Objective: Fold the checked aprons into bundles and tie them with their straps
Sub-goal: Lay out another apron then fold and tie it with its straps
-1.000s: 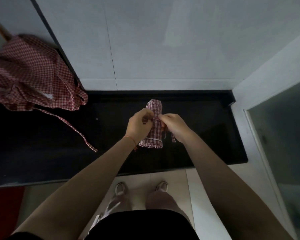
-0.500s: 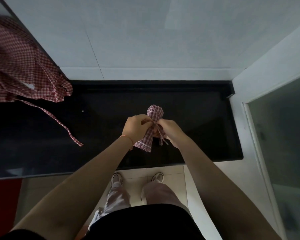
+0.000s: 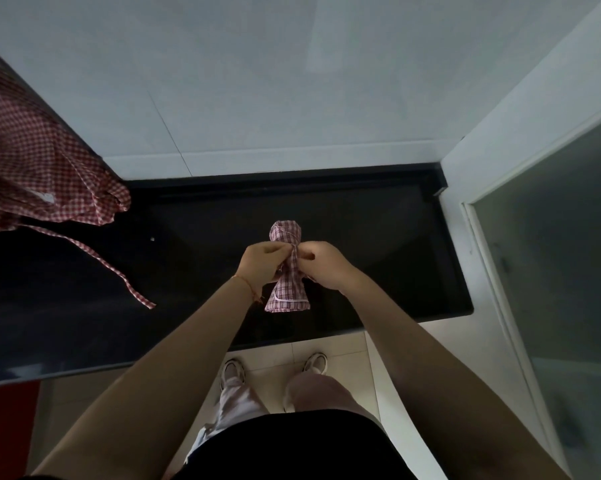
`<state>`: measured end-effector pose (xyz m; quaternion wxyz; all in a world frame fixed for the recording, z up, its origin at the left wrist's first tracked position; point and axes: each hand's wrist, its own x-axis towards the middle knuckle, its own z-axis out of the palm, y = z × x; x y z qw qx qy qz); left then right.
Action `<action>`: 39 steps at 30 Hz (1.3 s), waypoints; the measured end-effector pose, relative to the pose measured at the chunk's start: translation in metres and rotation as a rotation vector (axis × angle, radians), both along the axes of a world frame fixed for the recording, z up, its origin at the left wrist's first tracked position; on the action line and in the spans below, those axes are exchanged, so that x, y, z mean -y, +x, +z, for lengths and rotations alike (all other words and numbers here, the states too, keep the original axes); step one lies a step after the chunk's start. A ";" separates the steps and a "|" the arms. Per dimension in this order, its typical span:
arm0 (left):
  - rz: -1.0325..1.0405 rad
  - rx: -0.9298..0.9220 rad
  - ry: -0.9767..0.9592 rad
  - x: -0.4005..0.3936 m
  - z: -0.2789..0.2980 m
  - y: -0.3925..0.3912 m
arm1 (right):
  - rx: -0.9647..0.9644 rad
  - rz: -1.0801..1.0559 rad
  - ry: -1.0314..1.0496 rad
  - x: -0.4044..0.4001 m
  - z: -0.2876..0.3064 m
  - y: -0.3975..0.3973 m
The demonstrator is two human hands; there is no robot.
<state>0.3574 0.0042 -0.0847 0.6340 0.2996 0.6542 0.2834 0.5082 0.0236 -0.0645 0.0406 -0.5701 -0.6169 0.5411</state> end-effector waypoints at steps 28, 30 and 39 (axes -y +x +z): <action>-0.399 -0.366 0.244 -0.009 -0.015 0.006 | -0.277 -0.192 -0.431 -0.014 0.007 0.019; -0.289 -0.159 0.141 -0.009 -0.012 0.007 | -0.224 -0.197 -0.399 -0.015 0.003 0.019; -0.027 -0.021 -0.255 -0.026 0.000 0.009 | 0.069 -0.215 -0.085 -0.011 -0.008 0.010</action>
